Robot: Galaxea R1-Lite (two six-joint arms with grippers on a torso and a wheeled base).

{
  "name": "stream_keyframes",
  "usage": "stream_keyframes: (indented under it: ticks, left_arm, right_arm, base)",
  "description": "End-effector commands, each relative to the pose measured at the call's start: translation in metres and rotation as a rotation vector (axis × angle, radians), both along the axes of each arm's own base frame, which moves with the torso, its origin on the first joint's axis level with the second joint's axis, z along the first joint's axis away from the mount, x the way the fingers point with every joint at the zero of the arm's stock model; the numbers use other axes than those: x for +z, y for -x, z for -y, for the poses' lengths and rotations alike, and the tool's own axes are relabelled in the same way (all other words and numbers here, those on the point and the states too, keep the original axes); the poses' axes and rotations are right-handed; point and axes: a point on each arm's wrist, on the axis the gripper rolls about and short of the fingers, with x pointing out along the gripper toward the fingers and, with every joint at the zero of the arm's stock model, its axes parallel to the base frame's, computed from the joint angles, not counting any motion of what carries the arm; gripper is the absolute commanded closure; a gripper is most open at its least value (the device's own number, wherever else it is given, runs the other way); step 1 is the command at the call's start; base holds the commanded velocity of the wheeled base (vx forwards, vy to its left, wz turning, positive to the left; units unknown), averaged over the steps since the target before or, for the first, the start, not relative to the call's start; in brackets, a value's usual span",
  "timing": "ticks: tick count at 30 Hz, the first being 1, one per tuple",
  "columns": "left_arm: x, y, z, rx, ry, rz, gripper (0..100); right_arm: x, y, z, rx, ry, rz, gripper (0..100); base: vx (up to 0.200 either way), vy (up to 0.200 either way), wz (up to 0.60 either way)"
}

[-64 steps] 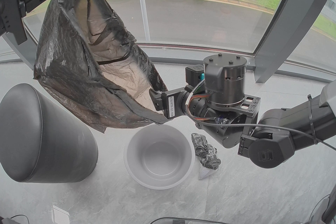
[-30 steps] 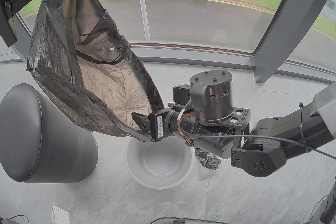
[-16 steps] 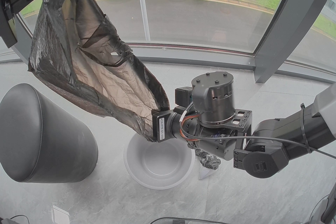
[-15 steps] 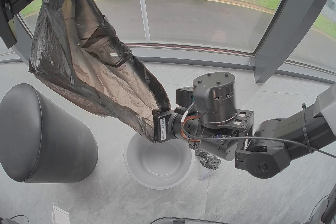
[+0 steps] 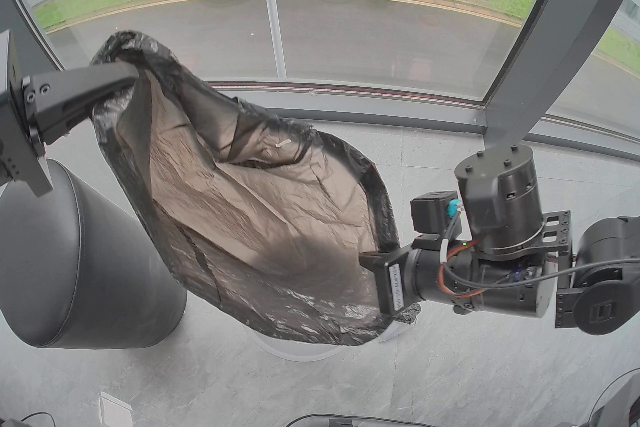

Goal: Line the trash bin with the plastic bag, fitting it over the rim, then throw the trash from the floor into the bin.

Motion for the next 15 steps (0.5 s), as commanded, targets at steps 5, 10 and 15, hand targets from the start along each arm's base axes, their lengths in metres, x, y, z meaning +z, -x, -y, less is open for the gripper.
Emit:
stream_keyframes:
  ticks: [5,10,15]
  left_arm:
    - [-0.041,-0.013,0.004,-0.029,0.021,-0.146,100]
    - [-0.06,-0.028,0.011,-0.058,0.049,-0.216,100]
    - [-0.074,-0.043,0.013,-0.09,0.072,-0.227,100]
  right_arm:
    - [0.008,0.024,0.039,0.072,0.035,-0.125,100]
    - [0.001,0.029,0.043,0.101,0.099,-0.218,100]
    - [-0.002,0.026,0.049,0.09,0.129,-0.263,100]
  base:
    - [0.0,0.0,0.0]
    - [0.0,0.0,0.0]
    - [0.0,0.0,0.0]
